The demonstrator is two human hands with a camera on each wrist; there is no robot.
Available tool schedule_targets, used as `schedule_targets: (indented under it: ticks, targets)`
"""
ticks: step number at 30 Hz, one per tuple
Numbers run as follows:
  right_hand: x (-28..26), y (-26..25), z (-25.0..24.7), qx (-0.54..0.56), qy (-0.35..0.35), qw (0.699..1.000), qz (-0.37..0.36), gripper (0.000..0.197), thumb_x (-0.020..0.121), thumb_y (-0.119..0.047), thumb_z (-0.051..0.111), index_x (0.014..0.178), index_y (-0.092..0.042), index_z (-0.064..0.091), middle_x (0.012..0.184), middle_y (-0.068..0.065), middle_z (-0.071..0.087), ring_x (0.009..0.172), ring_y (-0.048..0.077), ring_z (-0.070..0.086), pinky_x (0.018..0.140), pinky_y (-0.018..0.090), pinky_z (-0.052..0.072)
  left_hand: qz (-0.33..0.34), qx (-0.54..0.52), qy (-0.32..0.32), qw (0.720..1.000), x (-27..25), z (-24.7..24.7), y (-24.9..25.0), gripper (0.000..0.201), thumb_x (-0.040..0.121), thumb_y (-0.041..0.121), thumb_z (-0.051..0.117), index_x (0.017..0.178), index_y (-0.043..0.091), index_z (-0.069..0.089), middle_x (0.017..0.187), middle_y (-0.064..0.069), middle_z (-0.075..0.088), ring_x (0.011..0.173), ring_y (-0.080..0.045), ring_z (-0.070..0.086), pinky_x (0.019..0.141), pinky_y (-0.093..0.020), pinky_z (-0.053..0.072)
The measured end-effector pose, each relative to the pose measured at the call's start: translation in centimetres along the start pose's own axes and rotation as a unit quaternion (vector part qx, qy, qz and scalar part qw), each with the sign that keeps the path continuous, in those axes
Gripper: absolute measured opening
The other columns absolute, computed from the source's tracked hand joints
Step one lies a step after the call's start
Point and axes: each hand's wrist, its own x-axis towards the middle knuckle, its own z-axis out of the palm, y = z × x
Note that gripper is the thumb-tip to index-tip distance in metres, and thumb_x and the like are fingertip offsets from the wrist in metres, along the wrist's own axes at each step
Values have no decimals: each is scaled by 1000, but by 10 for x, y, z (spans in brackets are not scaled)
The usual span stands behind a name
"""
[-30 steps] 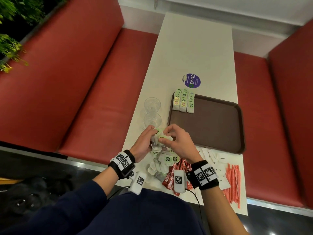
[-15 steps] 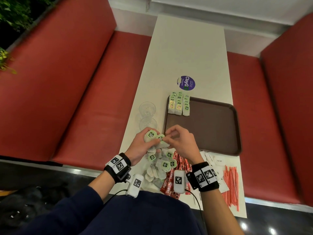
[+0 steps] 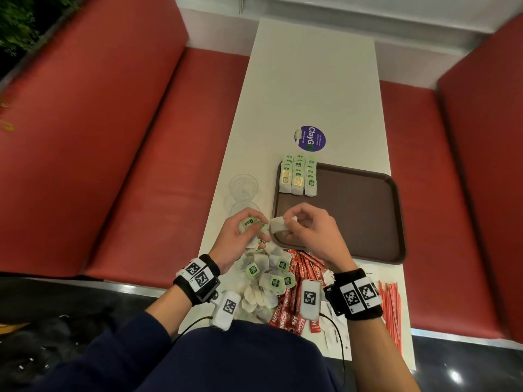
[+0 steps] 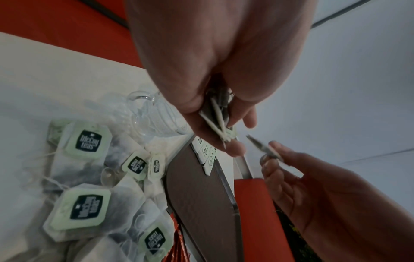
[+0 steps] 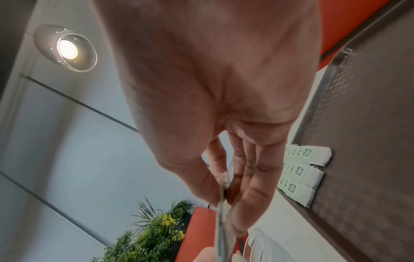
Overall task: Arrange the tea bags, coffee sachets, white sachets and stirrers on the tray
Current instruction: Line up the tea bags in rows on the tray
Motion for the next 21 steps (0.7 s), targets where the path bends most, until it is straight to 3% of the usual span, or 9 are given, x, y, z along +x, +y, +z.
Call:
schedule_targets:
  ticks: [2,4,7,10,11,16,19,21]
  targets:
    - [0,-5,-5,-8,-19,1000,-1,18,92,-30,89,106,-27,78,97,-2,82,86,10,80,82,29,66,-3,8,-19,1000,1,2,4,11,108,7,63,117,6,69,114,-15,72,83,-30,77,69,-33,61]
    - [0,-9,-11,-23,-40,999,-9,28,87,-28,94,109,-28,78,97,-3,82,87,8,80,76,20,62,-12,-2,-30,999,0,6,10,20,109,12,62,127,4,65,102,-14,76,74,-22,75,63,-27,59]
    - [6,-12,-15,-45,-12,999,-22,14,93,-15,86,102,-24,80,87,-2,82,78,12,81,77,26,66,-23,-9,-24,999,2,10,14,28,109,23,60,131,5,64,101,-17,75,70,-20,75,59,-25,58]
    - [15,-11,-16,-96,11,995,-38,6,97,-18,81,99,-23,80,79,-6,80,70,8,79,79,31,66,-29,-2,-40,999,5,13,14,33,106,38,62,127,13,68,108,-18,78,83,-37,77,75,-47,66]
    - [17,-11,-16,-113,7,993,-46,4,98,-21,81,98,-25,80,78,-8,80,68,6,78,79,29,65,-30,7,-47,998,7,14,13,32,105,38,66,127,14,69,110,-17,78,86,-38,77,77,-48,66]
    - [25,-13,-16,-184,43,978,-92,5,97,-36,81,94,-32,84,77,-15,70,78,-7,64,68,10,45,-9,33,-55,998,16,19,9,18,104,20,73,118,10,67,105,-14,80,77,-30,73,67,-36,59]
    - [29,-10,-14,-131,43,987,-78,6,94,-37,84,98,-32,82,88,-17,73,86,-7,68,75,9,51,-4,27,-17,999,20,23,11,15,104,18,72,116,10,68,92,-9,79,67,-24,70,63,-30,56]
    - [32,-2,-11,-100,21,992,-72,5,94,-34,84,97,-31,80,88,-15,76,85,-2,71,76,12,53,-6,20,-3,1000,24,25,9,19,103,23,74,118,12,70,96,-17,79,72,-33,72,67,-38,60]
